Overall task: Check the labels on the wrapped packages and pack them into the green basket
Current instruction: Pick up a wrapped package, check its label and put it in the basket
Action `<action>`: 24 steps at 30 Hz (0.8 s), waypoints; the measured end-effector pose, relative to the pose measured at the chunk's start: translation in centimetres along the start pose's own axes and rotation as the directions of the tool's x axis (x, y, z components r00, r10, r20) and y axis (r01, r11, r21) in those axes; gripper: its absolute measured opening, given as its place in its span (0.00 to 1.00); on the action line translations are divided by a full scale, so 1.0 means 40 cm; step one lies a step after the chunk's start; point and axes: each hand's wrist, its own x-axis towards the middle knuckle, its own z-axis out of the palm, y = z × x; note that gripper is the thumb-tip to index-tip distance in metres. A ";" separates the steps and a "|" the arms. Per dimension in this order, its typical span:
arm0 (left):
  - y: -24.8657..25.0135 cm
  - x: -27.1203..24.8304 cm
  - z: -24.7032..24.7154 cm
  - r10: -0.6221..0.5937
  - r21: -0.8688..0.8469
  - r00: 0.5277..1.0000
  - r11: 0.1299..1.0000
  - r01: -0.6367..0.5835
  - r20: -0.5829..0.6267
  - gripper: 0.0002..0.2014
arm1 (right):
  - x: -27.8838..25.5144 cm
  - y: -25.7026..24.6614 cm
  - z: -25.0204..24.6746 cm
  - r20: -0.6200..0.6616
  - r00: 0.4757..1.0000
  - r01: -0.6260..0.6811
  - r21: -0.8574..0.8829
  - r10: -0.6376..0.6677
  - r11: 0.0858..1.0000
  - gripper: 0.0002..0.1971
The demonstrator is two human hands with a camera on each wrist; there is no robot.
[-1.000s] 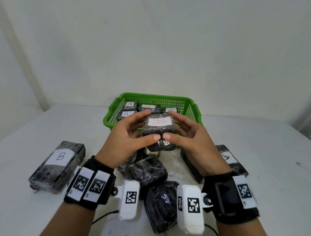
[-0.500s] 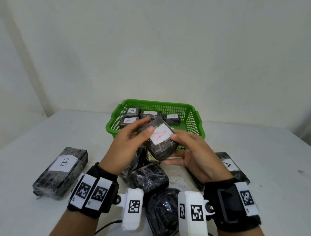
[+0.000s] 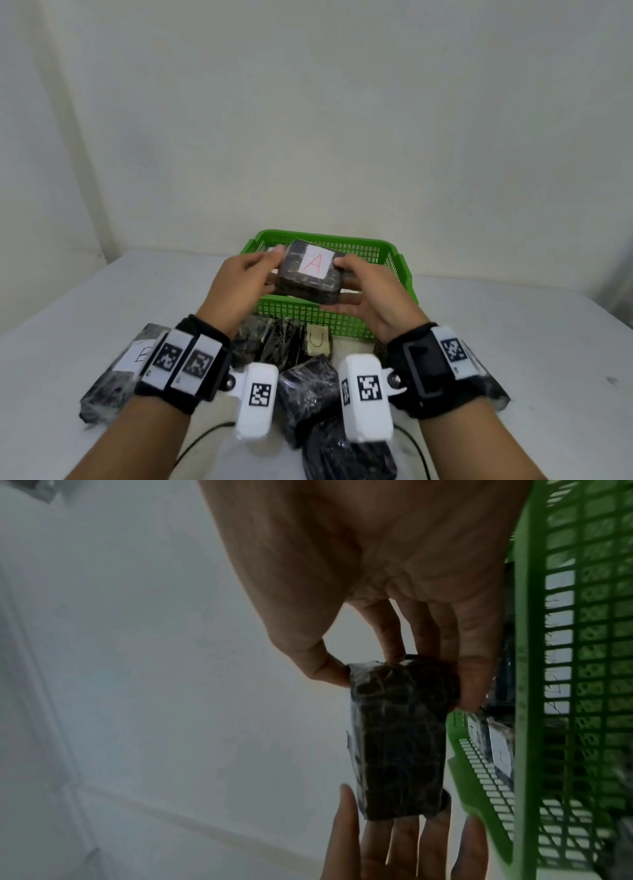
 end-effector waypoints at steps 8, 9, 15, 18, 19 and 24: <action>-0.061 0.245 -0.111 -0.131 0.513 0.979 0.836 0.192 -0.153 0.23 | 0.180 -0.004 0.011 -0.091 0.991 -0.120 -0.218 0.102 0.969 0.10; -0.077 0.270 -0.115 -0.181 0.561 0.973 0.796 0.229 -0.141 0.24 | 0.201 0.007 0.016 -0.100 0.988 -0.142 -0.263 0.120 0.954 0.11; -0.159 0.352 -0.114 -0.370 0.644 0.929 0.711 0.284 -0.001 0.07 | 0.276 0.054 0.065 -0.095 0.977 -0.209 -0.622 0.193 0.755 0.13; -0.176 0.359 -0.097 -0.367 0.701 0.930 0.666 0.254 0.011 0.08 | 0.294 0.056 0.091 -0.062 0.975 -0.186 -0.758 0.214 0.625 0.16; -0.183 0.364 -0.094 -0.362 0.704 0.932 0.666 0.246 0.017 0.06 | 0.300 0.058 0.098 -0.053 0.974 -0.176 -0.793 0.222 0.583 0.14; -0.217 0.380 -0.101 -0.358 0.672 0.933 0.701 0.238 0.044 0.13 | 0.328 0.077 0.123 -0.064 0.971 -0.168 -0.871 0.232 0.462 0.18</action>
